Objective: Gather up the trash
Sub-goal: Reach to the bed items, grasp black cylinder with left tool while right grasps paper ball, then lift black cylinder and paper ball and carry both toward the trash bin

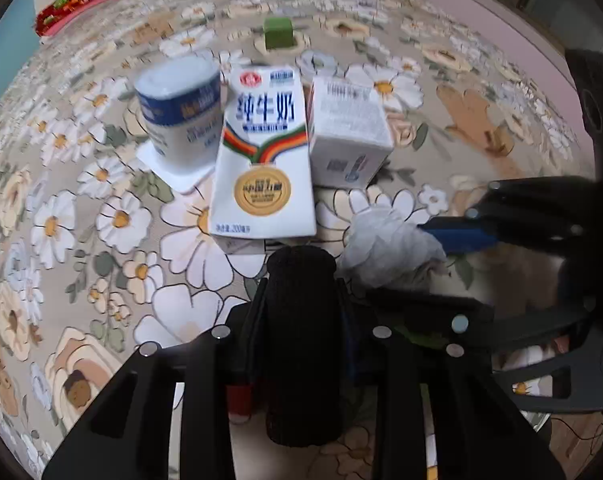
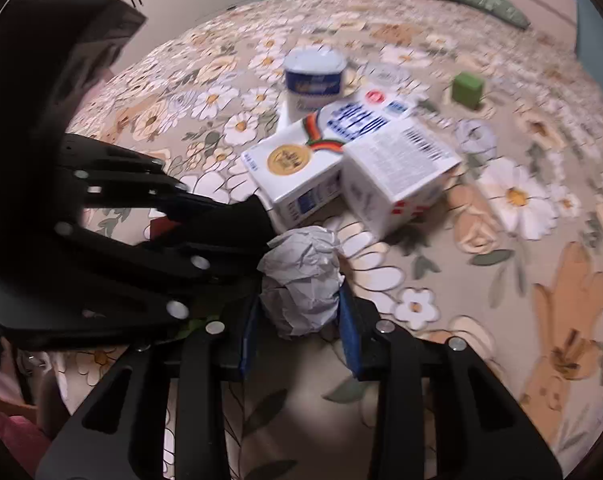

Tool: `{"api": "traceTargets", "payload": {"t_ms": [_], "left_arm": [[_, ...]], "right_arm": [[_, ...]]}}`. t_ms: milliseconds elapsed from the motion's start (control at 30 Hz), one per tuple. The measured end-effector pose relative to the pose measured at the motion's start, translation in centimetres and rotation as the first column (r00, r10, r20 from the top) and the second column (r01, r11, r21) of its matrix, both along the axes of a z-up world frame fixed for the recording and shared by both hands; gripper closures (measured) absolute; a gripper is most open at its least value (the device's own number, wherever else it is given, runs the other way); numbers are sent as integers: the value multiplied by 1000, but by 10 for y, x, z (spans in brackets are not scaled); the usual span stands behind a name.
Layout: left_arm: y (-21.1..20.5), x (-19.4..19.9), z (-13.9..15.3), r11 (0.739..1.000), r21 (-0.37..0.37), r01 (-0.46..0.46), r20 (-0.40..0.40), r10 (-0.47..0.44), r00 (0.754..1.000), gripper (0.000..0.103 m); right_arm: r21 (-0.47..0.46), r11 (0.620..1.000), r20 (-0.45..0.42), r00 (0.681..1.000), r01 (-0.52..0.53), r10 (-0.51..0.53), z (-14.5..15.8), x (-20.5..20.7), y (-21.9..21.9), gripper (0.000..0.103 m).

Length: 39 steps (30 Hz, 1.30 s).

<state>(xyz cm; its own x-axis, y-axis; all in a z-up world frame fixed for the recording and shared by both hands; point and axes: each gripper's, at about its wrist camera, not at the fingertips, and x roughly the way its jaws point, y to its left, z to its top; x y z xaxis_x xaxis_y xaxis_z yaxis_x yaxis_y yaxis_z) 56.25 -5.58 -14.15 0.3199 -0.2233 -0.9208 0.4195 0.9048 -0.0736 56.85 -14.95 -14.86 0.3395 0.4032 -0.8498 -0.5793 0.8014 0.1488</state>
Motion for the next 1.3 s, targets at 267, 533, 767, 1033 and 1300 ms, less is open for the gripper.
{"api": "traceTargets", "payload": {"t_ms": [267,533,767,1033,1300], "left_arm": [[8,-28,55,997,24,-72,113,69,991,70],[16,-96,126,987,71,-144,298,116,947,70],[19,-170,189,986,64,-152,409,113,906,70],[21,-262,243,987,53,-154,526,104,844,70],[21,-335,273,986,59,-155,593,90,800,70]], "right_arm": [[-88,995,115,993,40,-30,48,-29,-17,67],[-142,986,243,968,93,-57,118,-94,-39,67],[-156,981,343,938,116,-56,180,-172,-46,67],[-148,981,420,906,123,-50,233,-255,-48,67],[-134,982,469,881,134,-56,262,-326,-55,67]]}}
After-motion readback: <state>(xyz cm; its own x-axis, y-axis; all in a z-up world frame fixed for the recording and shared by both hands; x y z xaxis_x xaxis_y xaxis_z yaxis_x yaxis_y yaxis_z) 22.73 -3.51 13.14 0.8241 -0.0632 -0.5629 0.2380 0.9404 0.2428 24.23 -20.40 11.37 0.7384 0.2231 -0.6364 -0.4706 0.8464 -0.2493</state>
